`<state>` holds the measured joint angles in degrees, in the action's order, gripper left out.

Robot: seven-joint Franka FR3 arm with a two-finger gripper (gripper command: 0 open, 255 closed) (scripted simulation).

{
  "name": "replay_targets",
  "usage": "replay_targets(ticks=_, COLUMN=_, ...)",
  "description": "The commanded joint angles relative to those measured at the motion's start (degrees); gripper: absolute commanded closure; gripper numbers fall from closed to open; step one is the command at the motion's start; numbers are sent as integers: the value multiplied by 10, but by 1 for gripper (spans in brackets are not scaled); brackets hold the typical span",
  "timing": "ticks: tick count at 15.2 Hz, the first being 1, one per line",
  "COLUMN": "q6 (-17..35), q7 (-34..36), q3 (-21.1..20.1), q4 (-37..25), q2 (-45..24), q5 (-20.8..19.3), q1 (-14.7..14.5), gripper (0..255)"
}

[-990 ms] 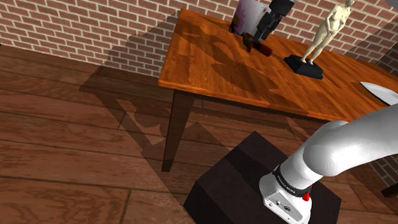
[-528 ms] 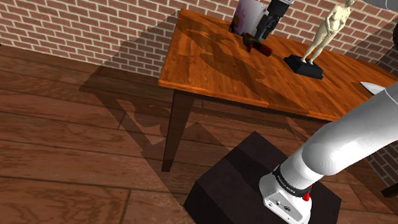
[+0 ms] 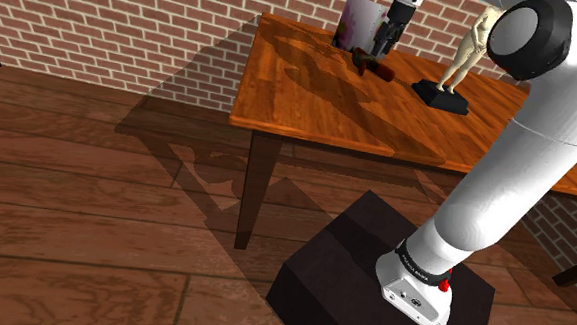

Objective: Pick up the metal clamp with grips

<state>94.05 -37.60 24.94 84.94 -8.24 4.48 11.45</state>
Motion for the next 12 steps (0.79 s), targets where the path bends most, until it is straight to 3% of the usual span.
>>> replay_targets(ticks=1, q6=-17, q7=-21, q3=9, q4=-60, q2=-53, q5=16, q1=20, gripper=0)
replay_targets(ticks=3, q6=-31, q7=-32, q3=12, q4=-102, q2=-87, q5=26, q1=35, gripper=0)
replay_targets(ticks=12, q6=34, q7=-31, q3=10, q4=-24, q2=-73, q5=20, q1=27, gripper=0)
